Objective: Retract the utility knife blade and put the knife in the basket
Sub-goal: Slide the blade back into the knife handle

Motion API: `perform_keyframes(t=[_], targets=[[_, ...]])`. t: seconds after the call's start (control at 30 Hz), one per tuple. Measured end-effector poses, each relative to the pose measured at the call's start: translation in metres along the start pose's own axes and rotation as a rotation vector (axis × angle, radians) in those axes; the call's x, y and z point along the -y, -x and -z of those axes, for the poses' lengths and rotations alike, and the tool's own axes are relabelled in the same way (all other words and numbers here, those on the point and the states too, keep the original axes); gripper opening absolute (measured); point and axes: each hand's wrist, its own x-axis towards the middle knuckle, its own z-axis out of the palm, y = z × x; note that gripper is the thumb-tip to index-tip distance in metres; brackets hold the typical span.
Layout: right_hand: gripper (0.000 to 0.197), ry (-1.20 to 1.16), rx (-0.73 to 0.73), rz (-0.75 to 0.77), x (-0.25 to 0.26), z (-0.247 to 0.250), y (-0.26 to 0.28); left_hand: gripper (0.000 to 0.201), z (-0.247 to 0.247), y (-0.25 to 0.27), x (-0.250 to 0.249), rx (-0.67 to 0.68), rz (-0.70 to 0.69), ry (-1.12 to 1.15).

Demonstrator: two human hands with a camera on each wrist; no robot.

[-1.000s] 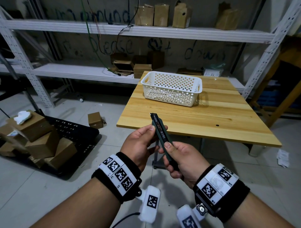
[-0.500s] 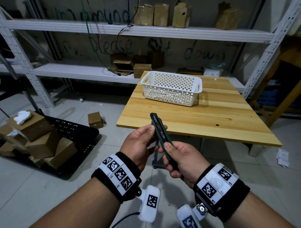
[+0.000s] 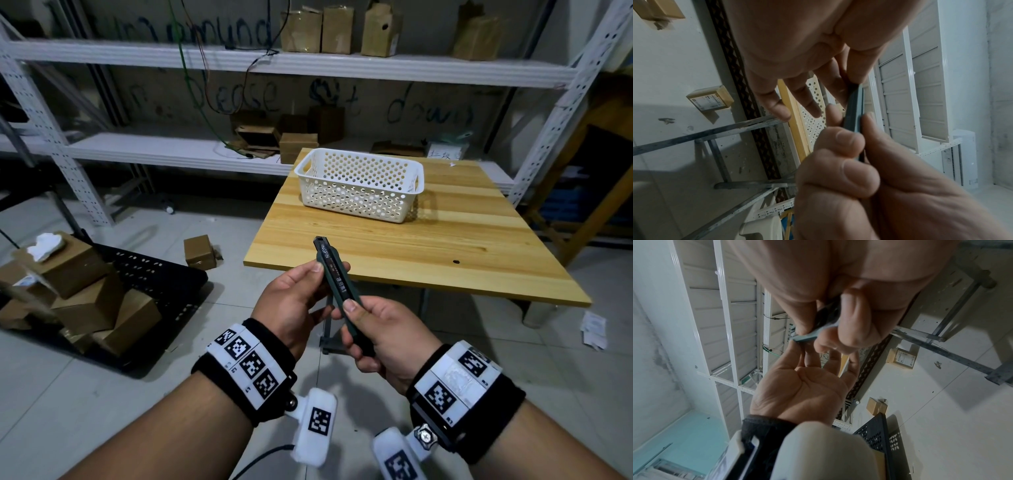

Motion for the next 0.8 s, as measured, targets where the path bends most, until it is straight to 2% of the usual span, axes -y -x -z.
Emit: perform_keyframes(t=[0.8], targets=[[0.021,-0.020,0.054,0.001,-0.0005,-0.0010,0.0006,0.027,0.0005,-0.0001,-0.0014,-0.002,0.004,-0.028]])
